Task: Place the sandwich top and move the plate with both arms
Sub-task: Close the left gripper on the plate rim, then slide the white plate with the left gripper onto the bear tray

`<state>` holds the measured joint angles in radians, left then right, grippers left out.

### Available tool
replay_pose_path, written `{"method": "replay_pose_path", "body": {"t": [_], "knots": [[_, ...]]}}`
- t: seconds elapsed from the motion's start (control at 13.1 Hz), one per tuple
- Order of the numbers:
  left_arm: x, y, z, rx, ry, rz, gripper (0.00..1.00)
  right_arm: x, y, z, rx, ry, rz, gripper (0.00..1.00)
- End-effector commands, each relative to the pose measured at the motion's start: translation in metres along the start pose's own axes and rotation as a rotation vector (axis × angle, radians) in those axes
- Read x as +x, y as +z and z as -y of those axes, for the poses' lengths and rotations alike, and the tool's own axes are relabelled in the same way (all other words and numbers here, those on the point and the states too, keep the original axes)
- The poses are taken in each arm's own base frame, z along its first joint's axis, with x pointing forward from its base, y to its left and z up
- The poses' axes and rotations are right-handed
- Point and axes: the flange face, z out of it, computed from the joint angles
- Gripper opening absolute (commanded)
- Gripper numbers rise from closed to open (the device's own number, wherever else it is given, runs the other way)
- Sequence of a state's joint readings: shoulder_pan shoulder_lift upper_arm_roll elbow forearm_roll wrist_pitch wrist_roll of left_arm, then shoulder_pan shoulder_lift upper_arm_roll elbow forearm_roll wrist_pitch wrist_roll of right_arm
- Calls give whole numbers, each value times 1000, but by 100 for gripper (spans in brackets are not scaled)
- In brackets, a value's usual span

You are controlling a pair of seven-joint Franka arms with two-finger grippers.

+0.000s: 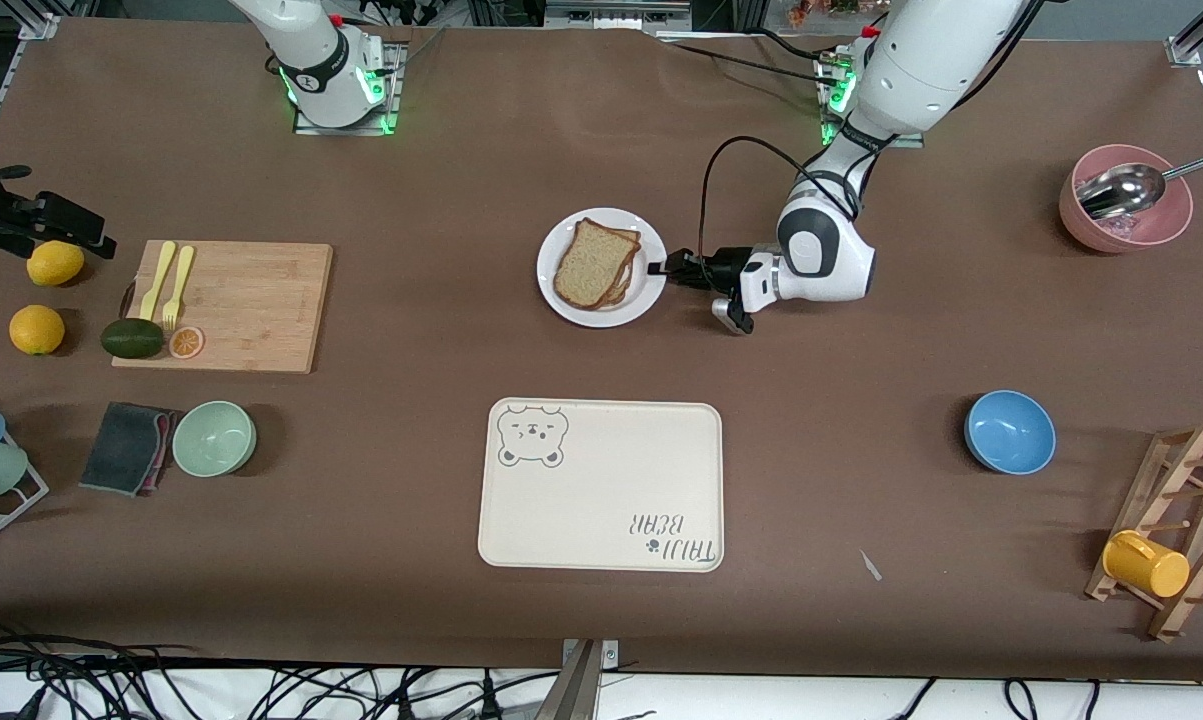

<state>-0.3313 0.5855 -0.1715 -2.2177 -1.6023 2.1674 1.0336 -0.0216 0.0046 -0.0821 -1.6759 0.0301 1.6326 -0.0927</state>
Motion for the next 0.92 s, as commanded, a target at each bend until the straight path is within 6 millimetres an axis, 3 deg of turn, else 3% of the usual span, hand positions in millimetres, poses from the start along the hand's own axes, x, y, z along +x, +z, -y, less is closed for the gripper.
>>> {"method": "replay_pose_path", "body": {"t": [0.0,0.15,0.31,0.53,0.84], "knots": [[6,0,-3,-18,10,-38,0,0,-4,-2,16,-1,1,100],[10,-6,-10,-30,7,-48,0,1,-3,-2,16,-3,2,100],[21,-29,-23,-62,2,-80,0,1,-4,-2,16,-1,1,100],[31,-44,-35,-63,-2,-103,0,1,-3,-2,16,-1,4,100],[59,-69,-48,-84,2,-160,0,1,-5,-1,16,-3,-2,100]]}}
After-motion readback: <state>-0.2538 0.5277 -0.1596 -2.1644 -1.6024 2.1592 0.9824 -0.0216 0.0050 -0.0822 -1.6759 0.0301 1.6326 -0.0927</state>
